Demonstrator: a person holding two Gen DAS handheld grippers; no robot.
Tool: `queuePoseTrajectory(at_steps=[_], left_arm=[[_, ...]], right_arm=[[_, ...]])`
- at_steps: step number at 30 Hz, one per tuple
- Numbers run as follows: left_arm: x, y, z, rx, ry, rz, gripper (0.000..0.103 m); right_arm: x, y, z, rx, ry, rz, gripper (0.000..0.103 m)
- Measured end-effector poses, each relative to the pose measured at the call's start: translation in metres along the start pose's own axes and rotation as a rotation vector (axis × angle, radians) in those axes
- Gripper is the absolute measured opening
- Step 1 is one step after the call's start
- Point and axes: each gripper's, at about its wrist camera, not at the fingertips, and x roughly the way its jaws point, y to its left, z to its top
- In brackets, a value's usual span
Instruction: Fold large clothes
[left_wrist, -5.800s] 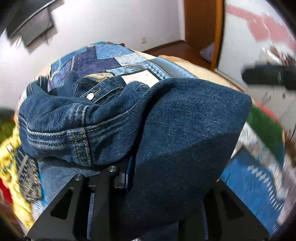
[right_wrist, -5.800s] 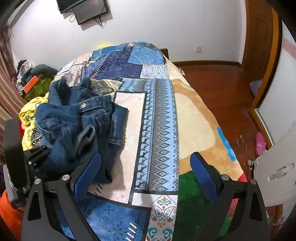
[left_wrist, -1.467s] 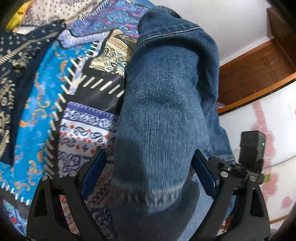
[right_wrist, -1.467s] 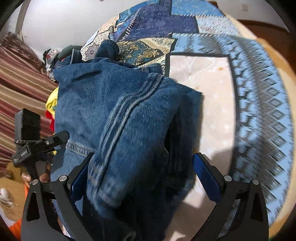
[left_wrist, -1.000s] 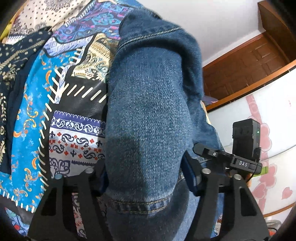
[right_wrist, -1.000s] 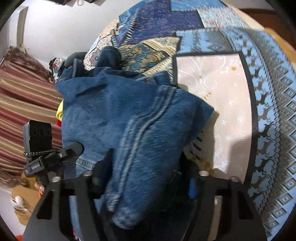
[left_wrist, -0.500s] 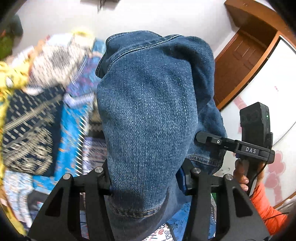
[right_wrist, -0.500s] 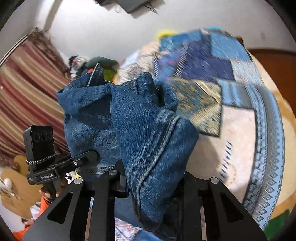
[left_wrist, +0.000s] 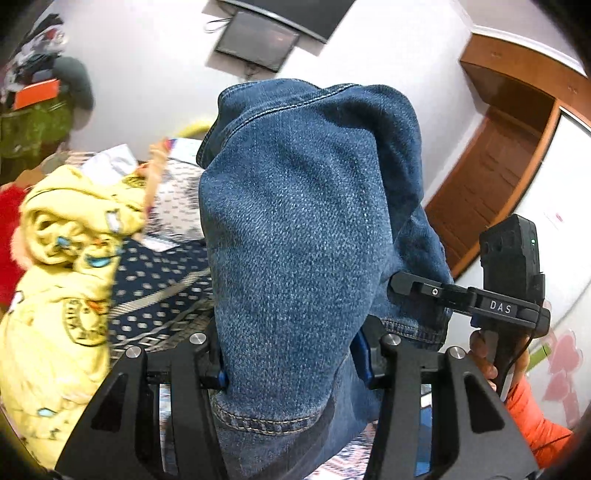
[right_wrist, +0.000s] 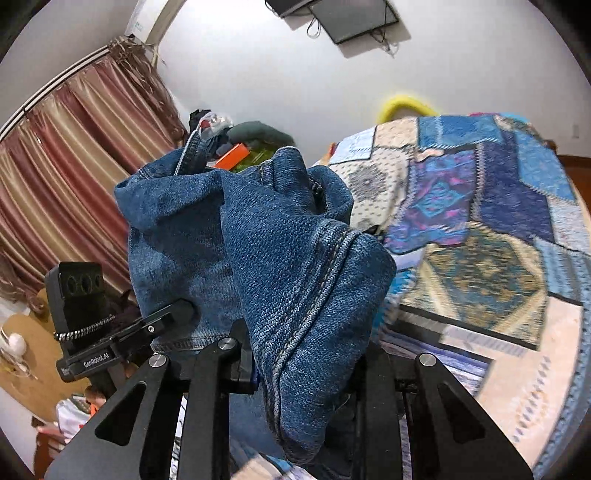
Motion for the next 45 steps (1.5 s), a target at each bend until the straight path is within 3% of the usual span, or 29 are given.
queuePoseTrajectory(at_steps=[7, 15, 19, 23, 25, 27, 29, 30, 34, 40, 45], left_arm=[[0.029, 0.081, 0.018, -0.095, 0.078, 0.038, 0.049], [0.115, 0.172, 0.03, -0.175, 0.213, 0.155, 0.049], [0.157, 0.218, 0.024, -0.275, 0.239, 0.196, 0.052], [0.174, 0.243, 0.022, -0.315, 0.246, 0.231, 0.063], [0.173, 0.242, 0.02, -0.311, 0.245, 0.221, 0.064], [0.165, 0.233, 0.017, -0.279, 0.232, 0.251, 0.069], [0.155, 0.216, 0.012, -0.233, 0.227, 0.309, 0.071], [0.152, 0.211, 0.008, -0.205, 0.23, 0.328, 0.073], [0.132, 0.19, -0.015, -0.098, 0.267, 0.387, 0.08], [0.09, 0.156, -0.059, -0.004, 0.277, 0.453, 0.088], [0.061, 0.128, -0.081, 0.056, 0.283, 0.515, 0.088]], right_arm=[[0.073, 0.003, 0.015, 0.042, 0.081, -0.017, 0.023], [0.165, -0.027, 0.029, 0.093, 0.167, -0.083, 0.022], [0.192, -0.048, 0.031, 0.109, 0.132, -0.137, 0.021], [0.2, -0.053, 0.03, 0.063, 0.102, -0.243, 0.021], [0.2, -0.052, 0.023, 0.015, 0.108, -0.269, 0.023], [0.197, -0.051, 0.019, -0.017, 0.096, -0.315, 0.036], [0.191, -0.05, 0.012, -0.035, 0.085, -0.337, 0.065], [0.19, -0.05, 0.009, -0.038, 0.087, -0.33, 0.067], [0.191, -0.046, -0.009, -0.056, 0.162, -0.331, 0.068], [0.171, -0.024, -0.059, -0.201, 0.249, -0.366, 0.071], [0.134, -0.004, -0.081, -0.231, 0.235, -0.363, 0.071]])
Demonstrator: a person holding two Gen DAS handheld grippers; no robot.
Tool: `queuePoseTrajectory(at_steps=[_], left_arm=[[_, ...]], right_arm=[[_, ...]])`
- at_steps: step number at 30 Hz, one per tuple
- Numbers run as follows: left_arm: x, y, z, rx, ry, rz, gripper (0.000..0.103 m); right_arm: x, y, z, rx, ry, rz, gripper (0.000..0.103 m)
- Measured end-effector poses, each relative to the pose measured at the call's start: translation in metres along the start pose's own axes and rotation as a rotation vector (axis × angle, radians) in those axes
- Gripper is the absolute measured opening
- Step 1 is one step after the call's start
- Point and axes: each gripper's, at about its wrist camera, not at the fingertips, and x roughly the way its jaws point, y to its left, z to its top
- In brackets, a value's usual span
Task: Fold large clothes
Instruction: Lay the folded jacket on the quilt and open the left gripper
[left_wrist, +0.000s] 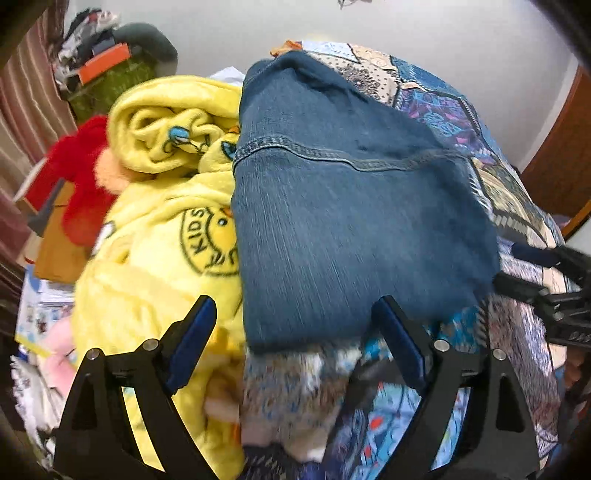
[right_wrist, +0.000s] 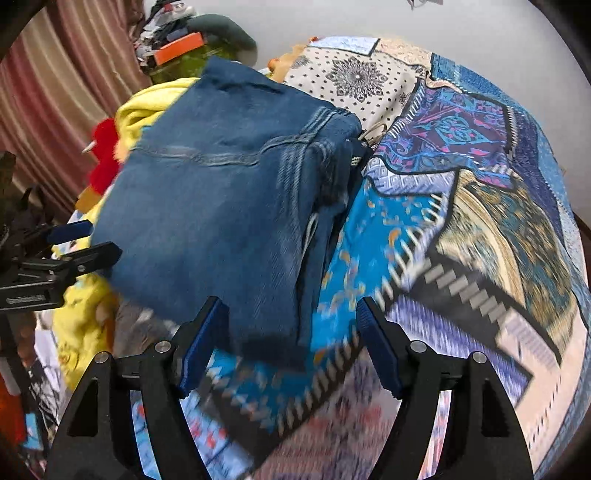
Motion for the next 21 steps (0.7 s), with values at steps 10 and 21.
queuePoseTrajectory(at_steps=[10, 21], left_arm=[[-0.178, -0.047, -0.021, 0.0, -0.388, -0.031, 0.088], [-0.335, -0.101, -0.087, 0.017, -0.794, -0.057, 0.088]], right_arm=[[-0.191, 0.022, -0.024, -0.015, -0.393, 0.055, 0.071], [-0.337, 0.074, -0.09, -0.072, -0.77, 0.097, 0.071]])
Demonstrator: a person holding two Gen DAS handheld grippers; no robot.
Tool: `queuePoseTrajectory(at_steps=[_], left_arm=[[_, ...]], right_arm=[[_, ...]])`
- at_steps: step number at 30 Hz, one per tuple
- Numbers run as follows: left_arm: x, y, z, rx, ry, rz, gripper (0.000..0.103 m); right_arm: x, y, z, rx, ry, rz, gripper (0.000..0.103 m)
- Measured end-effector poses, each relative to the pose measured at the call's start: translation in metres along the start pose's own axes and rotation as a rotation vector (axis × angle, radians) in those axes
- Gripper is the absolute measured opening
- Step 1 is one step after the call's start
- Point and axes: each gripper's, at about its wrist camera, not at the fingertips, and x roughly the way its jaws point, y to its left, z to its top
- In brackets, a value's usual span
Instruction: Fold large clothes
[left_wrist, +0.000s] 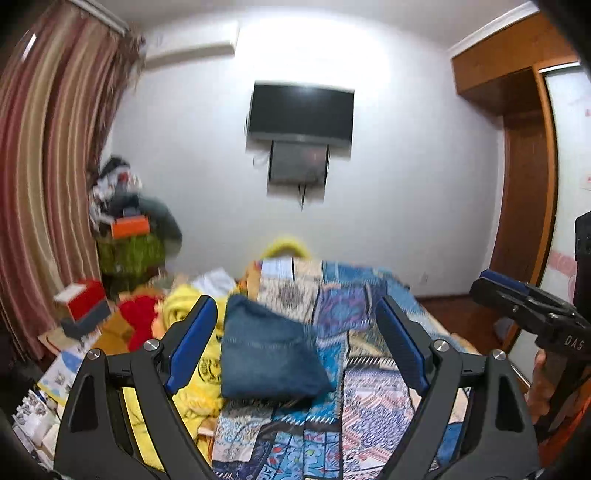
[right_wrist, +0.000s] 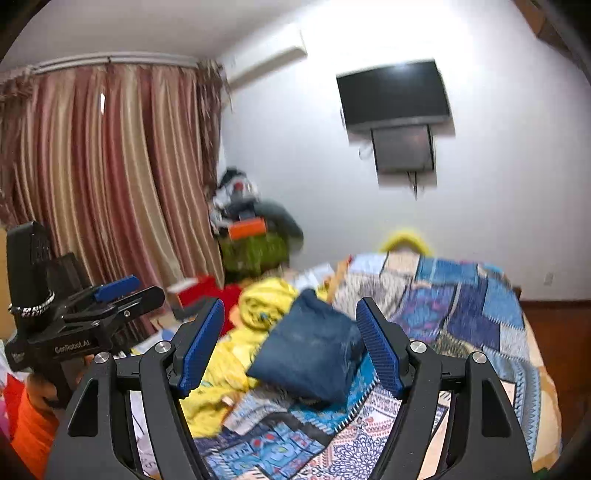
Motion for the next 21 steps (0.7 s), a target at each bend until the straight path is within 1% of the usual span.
queuePoseTrajectory(at_steps=[1, 3, 5, 7, 9, 11, 13, 16, 18, 21], left_arm=[[-0.013, -0.006, 0.0, 0.005, -0.028, -0.004, 0.088], [-0.031, -0.014, -0.002, 0.016, -0.061, -0.007, 0.088], [-0.048, -0.023, -0.007, 0.035, -0.095, 0.019, 0.088], [-0.058, -0.028, -0.012, 0.04, -0.116, 0.036, 0.088], [-0.065, -0.029, -0.017, 0.021, -0.114, 0.029, 0.089], [-0.069, -0.03, -0.022, 0.006, -0.107, 0.031, 0.095], [-0.072, -0.031, -0.026, 0.003, -0.111, 0.037, 0.098], [-0.072, -0.029, -0.028, -0.005, -0.11, 0.049, 0.101], [-0.072, -0.027, -0.029, -0.008, -0.11, 0.052, 0.101], [-0.073, -0.026, -0.031, -0.014, -0.107, 0.051, 0.101]], right_arm=[[-0.01, 0.006, -0.002, 0.001, -0.024, 0.004, 0.071], [-0.022, 0.011, -0.007, 0.009, -0.05, 0.002, 0.071], [-0.032, 0.016, -0.013, 0.009, -0.062, -0.001, 0.071], [-0.033, 0.018, -0.017, 0.011, -0.057, -0.01, 0.071], [-0.034, 0.02, -0.023, 0.013, -0.052, -0.027, 0.076], [-0.032, 0.018, -0.026, 0.01, -0.053, -0.053, 0.088], [-0.032, 0.019, -0.028, 0.0, -0.052, -0.074, 0.09], [-0.036, 0.022, -0.029, -0.017, -0.052, -0.096, 0.103], [-0.04, 0.023, -0.03, -0.021, -0.065, -0.106, 0.103], [-0.039, 0.021, -0.031, -0.013, -0.055, -0.105, 0.103]])
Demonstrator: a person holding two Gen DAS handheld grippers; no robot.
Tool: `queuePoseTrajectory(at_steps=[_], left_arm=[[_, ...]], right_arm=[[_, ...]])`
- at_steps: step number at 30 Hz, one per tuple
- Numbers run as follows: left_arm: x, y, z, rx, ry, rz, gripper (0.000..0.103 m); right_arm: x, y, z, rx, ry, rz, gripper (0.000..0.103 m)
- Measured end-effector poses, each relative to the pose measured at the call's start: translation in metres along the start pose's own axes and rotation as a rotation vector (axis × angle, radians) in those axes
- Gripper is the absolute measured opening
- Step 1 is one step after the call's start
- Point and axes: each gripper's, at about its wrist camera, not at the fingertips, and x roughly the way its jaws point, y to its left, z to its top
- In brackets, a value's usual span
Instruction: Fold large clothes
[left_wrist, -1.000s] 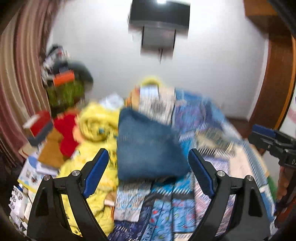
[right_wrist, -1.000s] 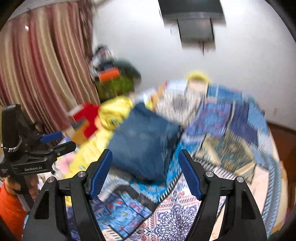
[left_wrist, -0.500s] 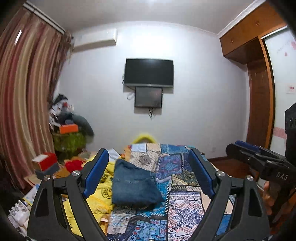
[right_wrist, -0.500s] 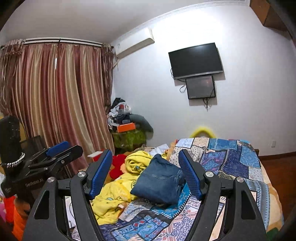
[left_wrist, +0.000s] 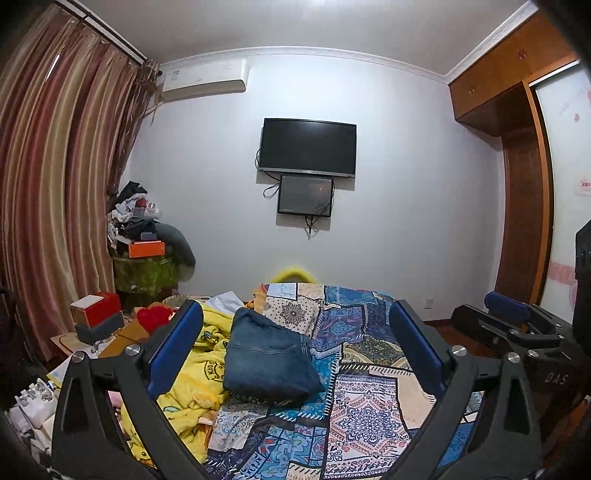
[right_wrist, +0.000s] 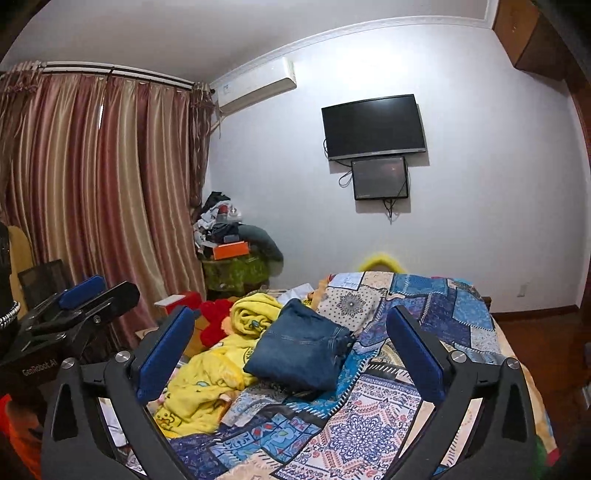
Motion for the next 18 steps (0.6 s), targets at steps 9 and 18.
queuePoseTrajectory(at_steps=[9, 18], left_arm=[[-0.0009, -0.0008, -0.0055, 0.0, 0.006, 0.001, 0.102], [0.0037, 0.0, -0.0063, -0.002, 0.015, 0.004, 0.102]], right_arm=[[-0.0032, -0.001, -0.0082, -0.001, 0.008, -0.019, 0.103], [-0.0047, -0.0004, -0.0078, -0.001, 0.008, -0.02, 0.103]])
